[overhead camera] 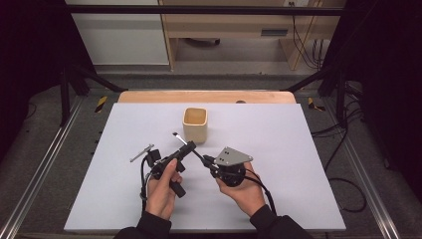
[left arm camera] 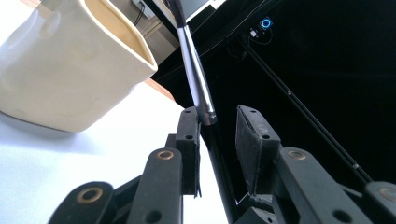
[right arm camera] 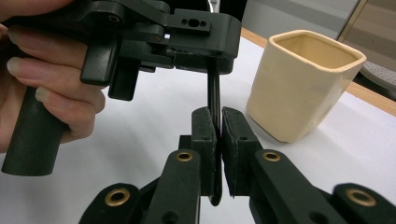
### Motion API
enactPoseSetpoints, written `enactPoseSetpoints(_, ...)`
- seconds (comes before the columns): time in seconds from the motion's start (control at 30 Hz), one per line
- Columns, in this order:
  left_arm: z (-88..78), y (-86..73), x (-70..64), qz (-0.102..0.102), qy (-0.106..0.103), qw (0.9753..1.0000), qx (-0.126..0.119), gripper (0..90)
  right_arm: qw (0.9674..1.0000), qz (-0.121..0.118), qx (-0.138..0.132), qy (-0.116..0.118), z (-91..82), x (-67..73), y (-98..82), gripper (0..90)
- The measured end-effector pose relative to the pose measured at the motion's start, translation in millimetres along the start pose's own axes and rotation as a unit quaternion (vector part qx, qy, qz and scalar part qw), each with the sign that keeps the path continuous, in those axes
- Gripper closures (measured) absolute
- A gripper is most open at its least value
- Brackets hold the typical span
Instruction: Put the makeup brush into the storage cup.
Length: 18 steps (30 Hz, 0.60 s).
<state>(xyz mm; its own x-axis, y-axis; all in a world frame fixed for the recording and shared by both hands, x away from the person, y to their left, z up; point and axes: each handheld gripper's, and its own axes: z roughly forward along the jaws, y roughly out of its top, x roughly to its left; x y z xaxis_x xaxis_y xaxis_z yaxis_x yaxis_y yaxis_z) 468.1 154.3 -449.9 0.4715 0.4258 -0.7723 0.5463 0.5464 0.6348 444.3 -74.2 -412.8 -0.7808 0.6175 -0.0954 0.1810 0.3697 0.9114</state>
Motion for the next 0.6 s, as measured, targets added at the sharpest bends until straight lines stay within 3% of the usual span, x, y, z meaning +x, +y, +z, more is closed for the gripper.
enactPoseSetpoints(0.6,-0.6,-0.9,-2.5,0.007,-0.010,0.9999,0.000,82.8,1.0000,0.001,0.007,0.004,3.0,0.1,-3.3,84.0)
